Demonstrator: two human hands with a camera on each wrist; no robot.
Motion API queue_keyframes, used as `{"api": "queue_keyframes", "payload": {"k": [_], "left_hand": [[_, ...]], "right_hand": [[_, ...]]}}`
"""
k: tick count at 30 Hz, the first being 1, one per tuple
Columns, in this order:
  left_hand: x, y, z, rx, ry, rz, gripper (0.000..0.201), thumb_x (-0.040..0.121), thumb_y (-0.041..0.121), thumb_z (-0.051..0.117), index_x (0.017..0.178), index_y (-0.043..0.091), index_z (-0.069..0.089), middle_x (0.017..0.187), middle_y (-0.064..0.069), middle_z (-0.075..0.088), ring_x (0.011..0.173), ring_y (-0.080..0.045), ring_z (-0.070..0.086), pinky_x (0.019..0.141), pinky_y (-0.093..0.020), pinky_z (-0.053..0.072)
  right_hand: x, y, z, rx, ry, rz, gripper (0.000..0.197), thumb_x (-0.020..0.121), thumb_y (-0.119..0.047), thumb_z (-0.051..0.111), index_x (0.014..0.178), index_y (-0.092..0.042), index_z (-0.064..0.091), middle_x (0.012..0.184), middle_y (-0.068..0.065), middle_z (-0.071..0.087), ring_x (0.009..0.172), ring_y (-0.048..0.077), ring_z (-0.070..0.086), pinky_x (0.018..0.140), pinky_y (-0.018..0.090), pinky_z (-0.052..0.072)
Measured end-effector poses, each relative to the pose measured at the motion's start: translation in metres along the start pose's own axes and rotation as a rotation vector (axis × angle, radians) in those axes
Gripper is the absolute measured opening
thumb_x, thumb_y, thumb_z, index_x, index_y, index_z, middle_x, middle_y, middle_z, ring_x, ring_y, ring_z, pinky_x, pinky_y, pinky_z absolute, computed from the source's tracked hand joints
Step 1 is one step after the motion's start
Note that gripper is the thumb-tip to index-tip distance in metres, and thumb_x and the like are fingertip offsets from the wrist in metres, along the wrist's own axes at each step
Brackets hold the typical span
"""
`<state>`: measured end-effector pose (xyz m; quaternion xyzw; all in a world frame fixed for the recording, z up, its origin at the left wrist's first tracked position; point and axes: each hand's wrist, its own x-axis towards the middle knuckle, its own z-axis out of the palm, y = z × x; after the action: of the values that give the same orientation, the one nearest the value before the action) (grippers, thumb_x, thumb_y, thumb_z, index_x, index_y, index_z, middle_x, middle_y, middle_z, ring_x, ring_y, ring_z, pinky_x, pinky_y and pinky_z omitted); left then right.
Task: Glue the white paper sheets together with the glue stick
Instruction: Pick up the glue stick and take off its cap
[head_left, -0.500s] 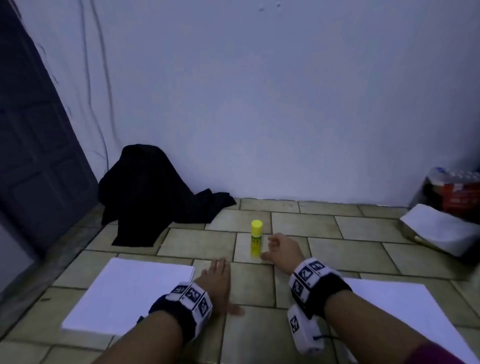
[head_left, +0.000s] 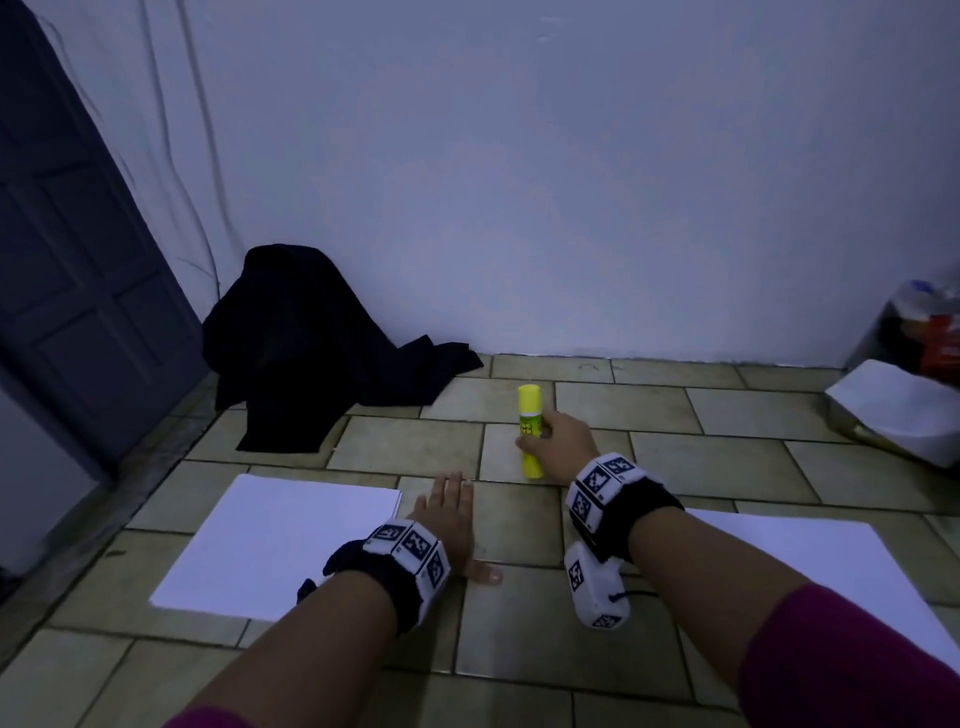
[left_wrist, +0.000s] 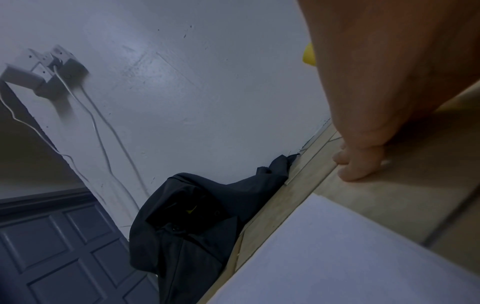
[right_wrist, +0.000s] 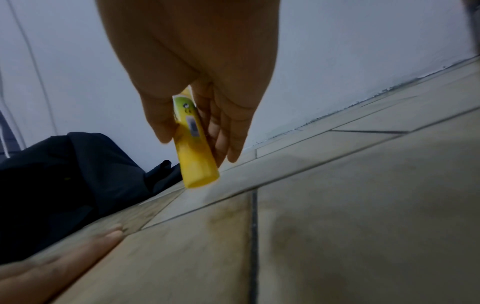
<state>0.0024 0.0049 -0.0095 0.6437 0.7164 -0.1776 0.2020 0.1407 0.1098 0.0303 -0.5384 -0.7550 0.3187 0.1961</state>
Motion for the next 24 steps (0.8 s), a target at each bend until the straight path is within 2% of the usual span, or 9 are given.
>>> {"api": "queue_keyframes", "payload": {"k": [4,8,9,11,12,14,17,20,24], "left_hand": [[-0.002,-0.003,0.001,-0.008,0.027,0.025,0.120,0.081,0.069,0.055,0.149,0.002,-0.018,0.157,-0.016,-0.023,0.147,-0.031,-0.017,0.119,-0.046,0.001],[-0.005,0.001,-0.006,0.036,0.012,-0.003,0.119,0.080,0.070,0.056,0.151,0.003,-0.012,0.160,-0.014,-0.016,0.148,-0.029,-0.009,0.119,-0.046,0.010],[-0.007,0.003,-0.011,0.046,0.023,-0.025,0.114,0.080,0.071,0.054,0.153,0.003,-0.001,0.161,-0.014,-0.004,0.149,-0.029,0.002,0.117,-0.045,0.017],[-0.012,0.008,-0.027,-0.077,0.139,0.003,0.087,0.085,0.069,0.048,0.144,0.006,0.036,0.151,-0.013,0.034,0.137,-0.027,0.036,0.108,-0.039,0.034],[-0.016,0.009,-0.037,-0.251,0.235,0.071,0.070,0.091,0.063,0.044,0.136,0.009,0.048,0.143,-0.009,0.047,0.129,-0.024,0.046,0.104,-0.035,0.037],[-0.029,0.011,-0.057,-0.751,0.386,0.250,0.041,0.101,0.043,0.039,0.129,0.017,0.055,0.133,-0.002,0.057,0.124,-0.020,0.052,0.101,-0.030,0.039],[-0.055,0.014,-0.080,-1.384,0.319,0.616,0.029,0.102,0.024,0.037,0.125,0.019,0.055,0.130,0.001,0.060,0.120,-0.014,0.057,0.099,-0.030,0.047],[-0.067,0.018,-0.088,-1.337,0.308,0.855,0.035,0.095,0.010,0.050,0.130,0.009,0.054,0.131,-0.001,0.061,0.123,-0.013,0.056,0.100,-0.027,0.047],[-0.068,0.025,-0.089,-1.223,0.470,0.781,0.026,0.081,0.017,0.063,0.105,0.020,0.069,0.101,0.005,0.072,0.095,-0.010,0.065,0.085,-0.022,0.052]], "right_hand": [[-0.015,0.003,-0.009,0.333,0.005,0.035,0.015,0.094,-0.017,0.050,0.082,-0.014,0.042,0.074,0.006,0.047,0.051,0.017,0.049,0.050,0.025,0.039],[-0.046,0.004,-0.024,0.444,-0.039,-0.013,0.022,0.094,-0.014,0.050,0.075,-0.017,0.038,0.065,0.005,0.042,0.048,0.018,0.046,0.045,0.022,0.037],[-0.055,0.004,-0.028,0.461,-0.050,-0.042,0.022,0.095,-0.015,0.051,0.076,-0.017,0.040,0.063,0.004,0.042,0.046,0.015,0.046,0.043,0.021,0.036],[-0.073,0.005,-0.034,0.480,-0.068,-0.109,0.021,0.096,-0.018,0.053,0.077,-0.016,0.042,0.059,-0.001,0.043,0.043,0.009,0.044,0.044,0.020,0.036],[-0.082,0.005,-0.038,0.492,-0.078,-0.139,0.021,0.096,-0.018,0.053,0.078,-0.016,0.043,0.059,-0.003,0.043,0.043,0.007,0.043,0.044,0.020,0.036],[-0.095,0.007,-0.044,0.519,-0.102,-0.185,0.020,0.096,-0.017,0.054,0.080,-0.013,0.043,0.060,-0.004,0.041,0.046,0.009,0.043,0.045,0.020,0.036],[-0.108,0.008,-0.052,0.522,-0.173,-0.244,0.018,0.096,-0.016,0.053,0.080,-0.014,0.046,0.063,-0.003,0.041,0.049,0.010,0.045,0.048,0.020,0.037],[-0.116,0.007,-0.059,0.494,-0.217,-0.306,0.011,0.095,-0.022,0.055,0.085,-0.018,0.051,0.066,-0.006,0.048,0.054,0.008,0.047,0.052,0.019,0.039],[-0.121,0.007,-0.062,0.319,-0.146,-0.342,0.006,0.094,-0.025,0.058,0.089,-0.023,0.055,0.068,-0.008,0.056,0.058,0.004,0.050,0.058,0.021,0.041]]}}
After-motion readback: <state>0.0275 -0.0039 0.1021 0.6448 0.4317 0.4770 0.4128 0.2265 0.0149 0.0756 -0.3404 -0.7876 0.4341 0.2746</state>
